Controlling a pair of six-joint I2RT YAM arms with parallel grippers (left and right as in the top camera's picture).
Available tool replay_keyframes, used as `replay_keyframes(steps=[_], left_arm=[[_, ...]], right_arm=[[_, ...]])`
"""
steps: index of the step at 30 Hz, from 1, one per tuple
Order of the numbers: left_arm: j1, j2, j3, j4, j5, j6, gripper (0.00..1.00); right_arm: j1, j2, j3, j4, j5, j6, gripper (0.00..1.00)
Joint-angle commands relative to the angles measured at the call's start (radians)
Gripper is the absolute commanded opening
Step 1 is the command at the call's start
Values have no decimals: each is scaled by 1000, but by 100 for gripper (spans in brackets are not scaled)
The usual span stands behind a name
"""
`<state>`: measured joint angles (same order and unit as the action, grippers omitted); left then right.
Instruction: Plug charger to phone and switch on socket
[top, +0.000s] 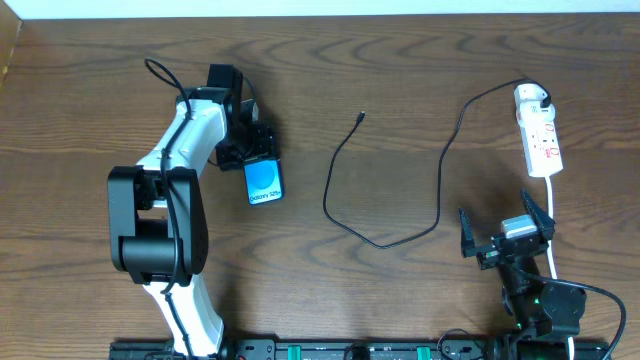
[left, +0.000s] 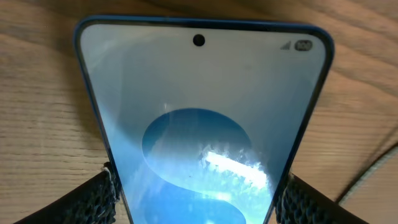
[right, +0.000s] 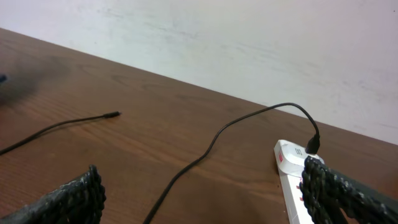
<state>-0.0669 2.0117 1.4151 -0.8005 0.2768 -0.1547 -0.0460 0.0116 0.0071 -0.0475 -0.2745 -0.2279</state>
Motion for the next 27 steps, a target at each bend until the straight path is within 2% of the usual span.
replay_keyframes(steps=[1, 27], left_arm=[[3, 9, -32, 32, -62, -4, 65], [3, 9, -255, 243, -72, -4, 65]], right_arm=[[10, -6, -2, -5, 3, 6, 99], [10, -6, -2, -5, 3, 6, 99]])
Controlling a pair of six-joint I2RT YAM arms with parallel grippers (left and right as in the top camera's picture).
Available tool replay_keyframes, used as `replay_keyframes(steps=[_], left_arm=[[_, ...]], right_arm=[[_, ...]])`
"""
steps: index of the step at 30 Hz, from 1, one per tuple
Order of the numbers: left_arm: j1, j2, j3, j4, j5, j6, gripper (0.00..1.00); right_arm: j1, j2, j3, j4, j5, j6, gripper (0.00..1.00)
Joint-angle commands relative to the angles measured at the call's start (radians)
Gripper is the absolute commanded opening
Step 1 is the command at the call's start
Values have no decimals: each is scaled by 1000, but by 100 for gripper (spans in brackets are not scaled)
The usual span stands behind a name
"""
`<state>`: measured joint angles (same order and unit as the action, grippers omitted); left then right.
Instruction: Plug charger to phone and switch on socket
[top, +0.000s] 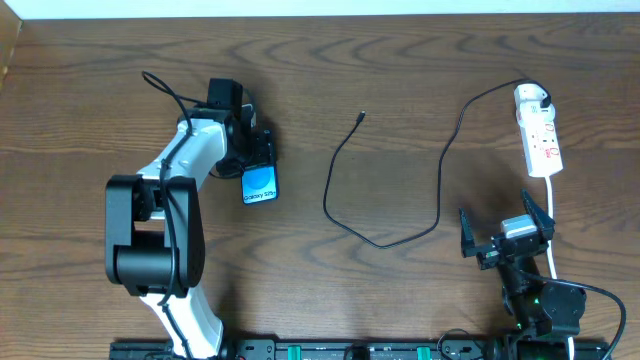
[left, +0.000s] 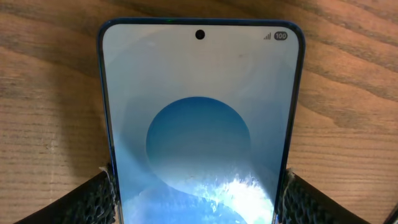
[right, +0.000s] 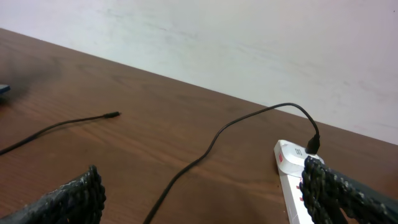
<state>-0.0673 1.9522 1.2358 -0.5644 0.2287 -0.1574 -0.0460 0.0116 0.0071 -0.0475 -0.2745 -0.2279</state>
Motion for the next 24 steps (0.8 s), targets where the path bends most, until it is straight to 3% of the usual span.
replay_keyframes(steps=[1, 8, 24], left_arm=[[3, 69, -83, 11, -41, -2, 65], [3, 69, -136, 50, -111, -2, 66], [3, 69, -139, 53, -111, -2, 66]], right_arm=[[10, -6, -2, -5, 3, 6, 99], [10, -6, -2, -5, 3, 6, 99], [10, -6, -2, -5, 3, 6, 99]])
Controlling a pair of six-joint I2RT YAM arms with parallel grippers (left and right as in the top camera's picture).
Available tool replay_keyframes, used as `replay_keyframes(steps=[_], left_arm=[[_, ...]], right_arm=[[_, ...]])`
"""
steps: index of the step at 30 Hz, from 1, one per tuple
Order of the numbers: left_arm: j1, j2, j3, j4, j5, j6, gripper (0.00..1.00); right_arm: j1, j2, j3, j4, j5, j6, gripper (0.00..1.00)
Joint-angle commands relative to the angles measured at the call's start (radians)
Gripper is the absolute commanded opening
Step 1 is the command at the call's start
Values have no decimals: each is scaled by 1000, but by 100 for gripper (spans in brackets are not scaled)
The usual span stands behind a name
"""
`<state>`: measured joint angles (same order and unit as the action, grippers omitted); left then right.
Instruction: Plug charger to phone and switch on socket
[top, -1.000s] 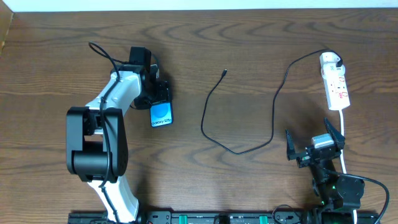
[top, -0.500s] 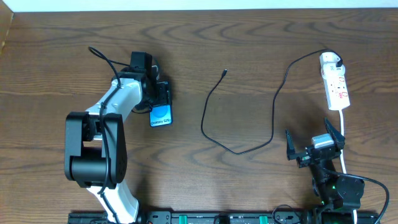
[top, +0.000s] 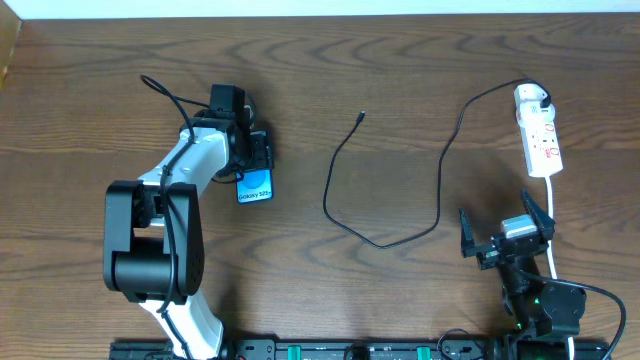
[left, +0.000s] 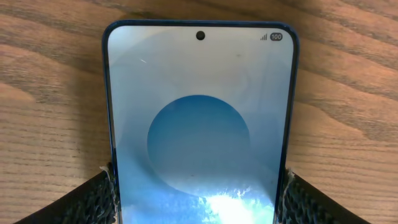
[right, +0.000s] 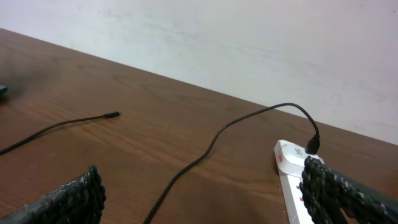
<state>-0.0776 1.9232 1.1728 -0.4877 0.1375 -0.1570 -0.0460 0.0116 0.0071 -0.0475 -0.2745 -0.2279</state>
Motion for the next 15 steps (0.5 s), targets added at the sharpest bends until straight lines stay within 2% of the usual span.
replay_keyframes(steps=[1, 15], left_arm=[[13, 98, -76, -25, -19, -2, 66], [14, 97, -76, -27, -24, 36, 66]], right_arm=[[10, -6, -2, -5, 3, 6, 99], [10, -6, -2, -5, 3, 6, 99]])
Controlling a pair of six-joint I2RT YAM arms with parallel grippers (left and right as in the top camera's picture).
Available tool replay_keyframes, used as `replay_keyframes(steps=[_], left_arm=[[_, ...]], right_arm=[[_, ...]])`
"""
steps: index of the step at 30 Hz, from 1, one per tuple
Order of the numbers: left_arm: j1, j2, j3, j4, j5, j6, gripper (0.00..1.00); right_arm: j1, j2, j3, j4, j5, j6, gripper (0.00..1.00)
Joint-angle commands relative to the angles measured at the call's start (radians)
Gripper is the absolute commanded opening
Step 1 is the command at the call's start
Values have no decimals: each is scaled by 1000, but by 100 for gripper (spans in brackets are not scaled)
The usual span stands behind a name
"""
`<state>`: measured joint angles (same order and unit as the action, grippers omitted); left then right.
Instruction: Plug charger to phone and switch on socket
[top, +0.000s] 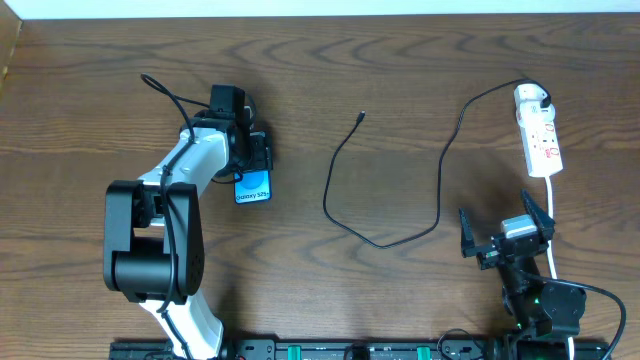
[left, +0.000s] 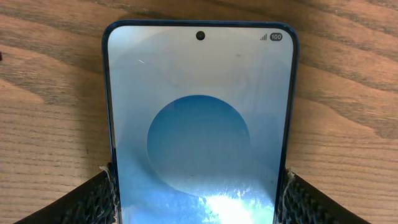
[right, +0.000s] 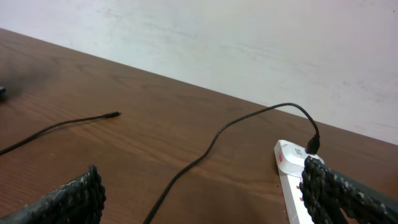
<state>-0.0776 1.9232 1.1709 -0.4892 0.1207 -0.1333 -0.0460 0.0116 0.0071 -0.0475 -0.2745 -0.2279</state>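
A blue-edged phone (top: 253, 185) with a lit blue screen lies face up on the wooden table; my left gripper (top: 251, 160) is shut on its sides, its black pads (left: 93, 199) pressing both long edges of the phone (left: 199, 118). A black charger cable (top: 345, 215) snakes over the middle of the table, its free plug tip (top: 361, 116) lying loose, its other end plugged into a white socket strip (top: 538, 135) at the far right. My right gripper (top: 505, 238) stands open near the front right, holding nothing; it sees the cable (right: 186, 168) and strip (right: 295, 180).
The strip's white lead (top: 552, 225) runs down past my right arm. A black rail (top: 330, 350) lines the table's front edge. A pale wall (right: 249, 43) rises behind the table.
The phone in my left gripper has barely shifted, perhaps a trace upward in the overhead view. The right arm and the cable are unchanged.
My left gripper held the phone tilted, a bit to the right. Then the phone sat flatter and nearer the arm's left side. It has since settled square under the wrist camera, still gripped. The right gripper stayed open and still throughout.
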Motion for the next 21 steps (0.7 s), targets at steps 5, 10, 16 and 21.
replay_keyframes(steps=[5, 10, 16, 21], left_arm=[[14, 97, -74, -26, -6, 59, 67], [13, 97, -74, -22, -6, 58, 67], [14, 97, -74, -17, -6, 58, 67], [14, 97, -74, -16, -6, 58, 84]], right_arm=[[10, -6, -2, -5, 3, 6, 99], [10, -6, -2, -5, 3, 6, 99], [10, -6, -2, -5, 3, 6, 99], [10, -6, -2, -5, 3, 6, 99]])
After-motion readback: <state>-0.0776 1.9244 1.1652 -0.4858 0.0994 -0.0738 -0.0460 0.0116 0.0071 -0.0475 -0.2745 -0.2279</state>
